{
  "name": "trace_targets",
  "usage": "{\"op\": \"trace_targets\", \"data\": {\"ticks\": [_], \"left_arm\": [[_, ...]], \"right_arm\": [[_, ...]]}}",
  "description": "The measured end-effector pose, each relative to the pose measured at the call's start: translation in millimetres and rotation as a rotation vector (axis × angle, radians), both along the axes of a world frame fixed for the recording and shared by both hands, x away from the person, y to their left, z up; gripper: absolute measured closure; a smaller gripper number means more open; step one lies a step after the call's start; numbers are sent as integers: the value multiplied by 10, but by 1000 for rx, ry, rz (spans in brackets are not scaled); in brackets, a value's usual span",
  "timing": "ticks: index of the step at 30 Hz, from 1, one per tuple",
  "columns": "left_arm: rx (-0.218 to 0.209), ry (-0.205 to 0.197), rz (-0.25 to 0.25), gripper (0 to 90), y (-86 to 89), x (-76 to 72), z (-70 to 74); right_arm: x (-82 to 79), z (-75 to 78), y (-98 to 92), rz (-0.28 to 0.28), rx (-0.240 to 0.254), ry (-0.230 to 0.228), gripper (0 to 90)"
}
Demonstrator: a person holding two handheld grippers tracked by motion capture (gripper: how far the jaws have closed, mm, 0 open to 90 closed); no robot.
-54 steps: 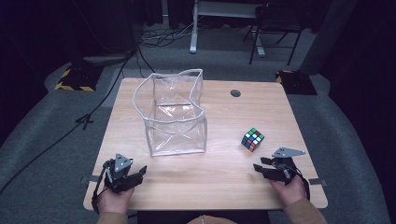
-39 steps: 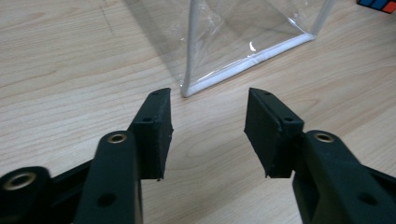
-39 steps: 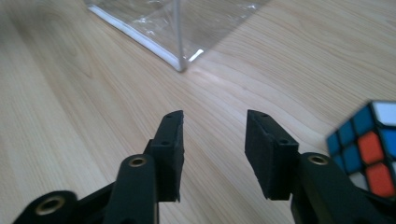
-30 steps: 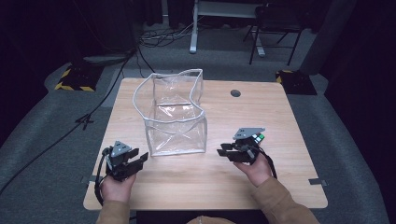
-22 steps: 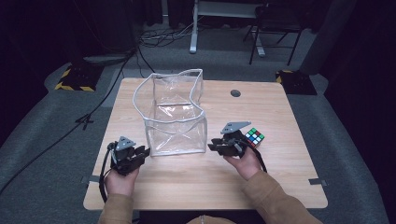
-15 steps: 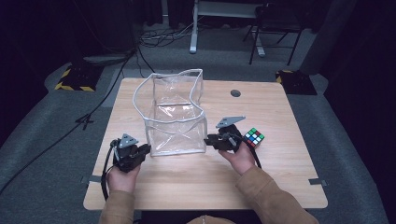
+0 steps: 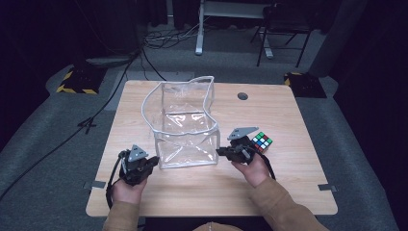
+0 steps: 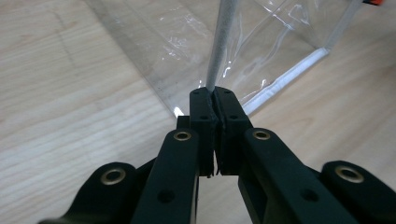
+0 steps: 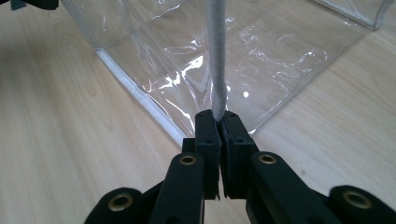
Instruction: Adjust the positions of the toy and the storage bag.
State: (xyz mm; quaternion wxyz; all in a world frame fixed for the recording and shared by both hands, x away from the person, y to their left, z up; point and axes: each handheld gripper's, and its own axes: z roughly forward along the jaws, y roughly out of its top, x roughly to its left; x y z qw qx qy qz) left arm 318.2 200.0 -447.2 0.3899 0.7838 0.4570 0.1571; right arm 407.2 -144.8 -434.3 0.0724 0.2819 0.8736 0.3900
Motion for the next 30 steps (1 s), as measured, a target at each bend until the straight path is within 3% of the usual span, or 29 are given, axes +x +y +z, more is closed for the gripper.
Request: {"op": "trace_targets", "data": {"ticks": [6,10,20,30], "left_arm": [[12,14,-90,872,-189,-231,18],[12,19,-122,873,-286,-333,22],[-17,44,-232,872,-544,-651,16],[-36,57,-309,871,-726,-821,-1]], "right_arm": [[-326,-2,-297,13,3,-5,866],[-515,-2,-462,5,9,9,866],[-949,-24,-828,-12,47,39,866],[-1203,-7,-1048,-24,35,52,866]]}}
